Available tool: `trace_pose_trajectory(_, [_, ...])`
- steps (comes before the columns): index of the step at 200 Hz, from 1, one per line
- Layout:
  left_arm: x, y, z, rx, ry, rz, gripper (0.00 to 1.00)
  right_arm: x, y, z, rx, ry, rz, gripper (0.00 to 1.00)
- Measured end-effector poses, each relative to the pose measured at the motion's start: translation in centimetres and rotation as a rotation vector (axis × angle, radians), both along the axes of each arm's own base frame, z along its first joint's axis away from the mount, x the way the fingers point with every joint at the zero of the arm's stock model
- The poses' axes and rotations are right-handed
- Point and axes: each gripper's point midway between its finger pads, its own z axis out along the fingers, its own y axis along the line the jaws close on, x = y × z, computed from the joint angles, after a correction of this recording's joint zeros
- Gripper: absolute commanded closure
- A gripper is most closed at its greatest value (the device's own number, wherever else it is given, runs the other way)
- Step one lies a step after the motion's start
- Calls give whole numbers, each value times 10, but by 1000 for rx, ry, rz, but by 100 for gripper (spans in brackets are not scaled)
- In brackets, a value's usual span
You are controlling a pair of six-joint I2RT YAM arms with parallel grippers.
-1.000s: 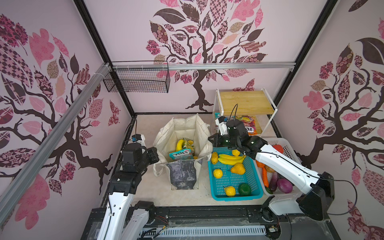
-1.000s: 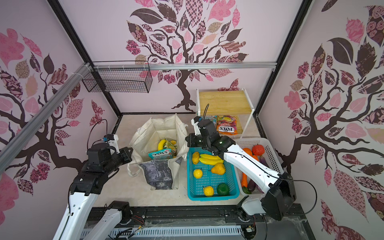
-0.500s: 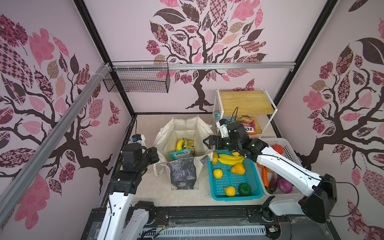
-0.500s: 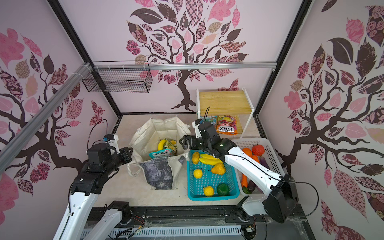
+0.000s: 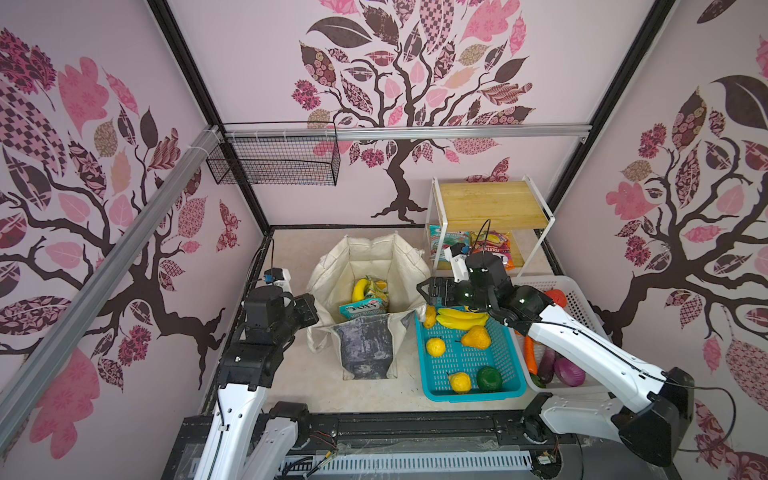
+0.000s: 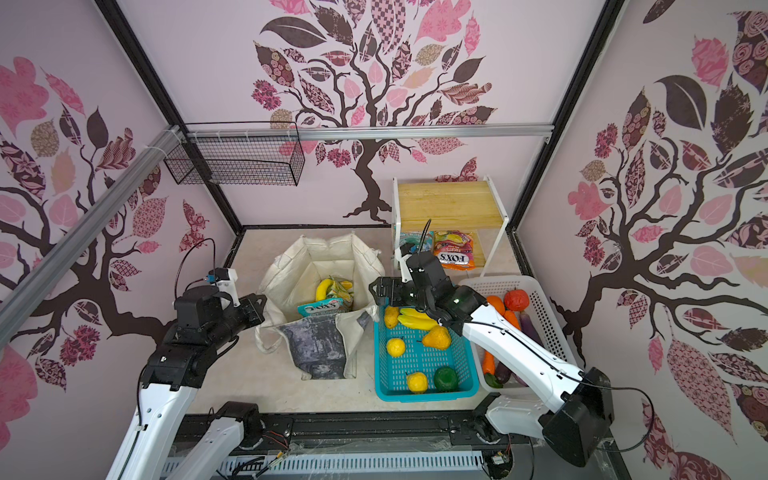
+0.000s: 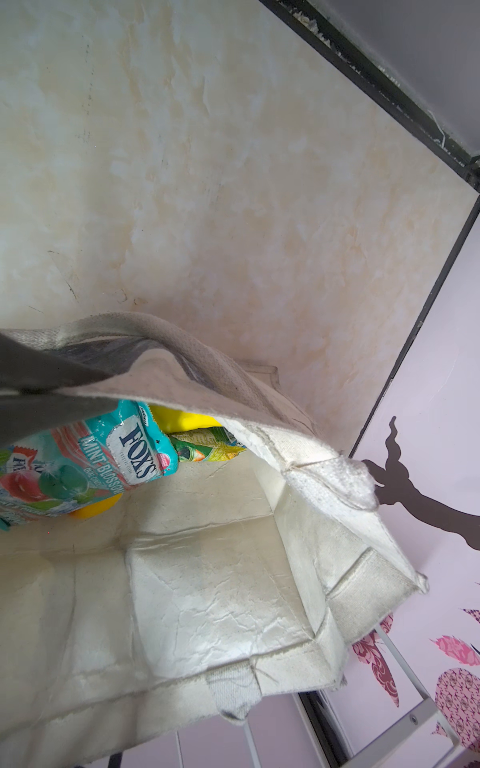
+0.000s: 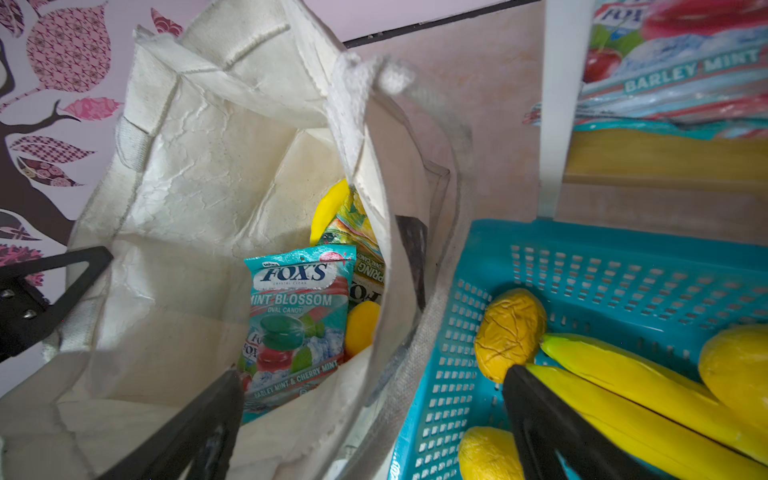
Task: Place the food into the grocery bag and tie it
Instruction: 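Move the right gripper back over the white vegetable basket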
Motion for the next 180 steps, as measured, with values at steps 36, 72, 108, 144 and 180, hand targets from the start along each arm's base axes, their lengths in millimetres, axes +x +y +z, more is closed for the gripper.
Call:
trace_pose_trajectory(36, [0, 0, 0, -4, -1, -3, 100, -17, -22, -16, -45, -27, -13, 0])
trace_pose_trajectory(72, [0, -1, 0, -5, -1, -6, 100, -29, -44, -5, -42, -113, -51, 0])
trace_pose_trajectory(108, [0, -1, 0, -6, -1, -7, 100, -37, -76, 2, -70, -186, -150, 0])
trace_pose_trajectory(144, [0, -2, 0, -8, 0, -9, 100, -46, -110, 19, -75, -262, -263, 0])
trace_pose_trajectory(180, [0, -2, 0, -8, 0, -10, 100, -50, -133, 23, -107, -287, -346, 0])
